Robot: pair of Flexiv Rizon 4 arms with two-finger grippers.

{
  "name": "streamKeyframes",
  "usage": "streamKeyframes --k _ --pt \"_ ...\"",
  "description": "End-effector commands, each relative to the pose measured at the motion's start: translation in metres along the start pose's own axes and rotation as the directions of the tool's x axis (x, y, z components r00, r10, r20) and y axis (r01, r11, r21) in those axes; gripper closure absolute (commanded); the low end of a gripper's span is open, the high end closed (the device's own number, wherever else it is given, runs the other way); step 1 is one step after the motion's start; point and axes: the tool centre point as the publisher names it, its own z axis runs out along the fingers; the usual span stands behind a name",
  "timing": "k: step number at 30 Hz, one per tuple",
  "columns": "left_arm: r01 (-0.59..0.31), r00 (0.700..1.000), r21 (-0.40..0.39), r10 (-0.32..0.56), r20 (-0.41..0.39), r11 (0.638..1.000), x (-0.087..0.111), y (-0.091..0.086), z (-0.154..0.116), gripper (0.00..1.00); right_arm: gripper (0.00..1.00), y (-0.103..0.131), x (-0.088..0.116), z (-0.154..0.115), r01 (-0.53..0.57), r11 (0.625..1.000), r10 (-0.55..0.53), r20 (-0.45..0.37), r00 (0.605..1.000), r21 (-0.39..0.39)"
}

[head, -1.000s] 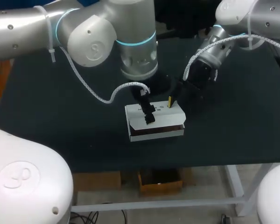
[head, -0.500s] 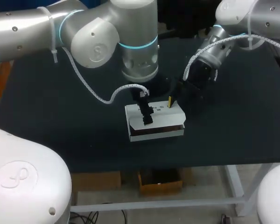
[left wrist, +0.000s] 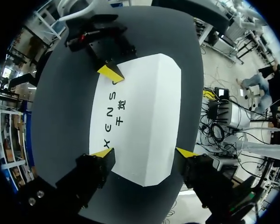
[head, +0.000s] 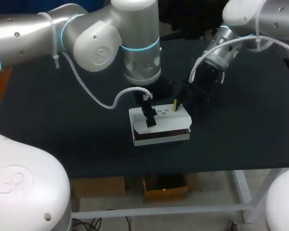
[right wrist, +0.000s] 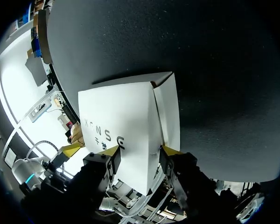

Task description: Assemble the packaging by folding the flat box into shape, placing the metal phone stand inside, and closing the box properly

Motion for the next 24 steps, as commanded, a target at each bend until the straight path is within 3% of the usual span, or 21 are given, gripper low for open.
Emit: streamKeyframes --k 1,18,24 --pt "-0.002 1.0 0.002 0.002 0.001 1.0 -0.001 0.0 0.006 0.16 0.49 0.002 0.0 0.0 0.001 1.0 -0.001 -0.001 1.0 0.008" --pt "-0.002 1.0 -0.018 0.002 -0.022 1.0 -0.022 0.003 0.03 0.14 0.49 0.002 0.0 0.0 0.001 1.0 -0.001 -0.001 1.0 0.008" --pt "-0.009 1.0 -0.009 0.009 0.011 1.0 -0.023 0.003 0.034 0.16 0.49 0.002 0.0 0.0 0.001 1.0 -0.001 -0.001 1.0 0.008"
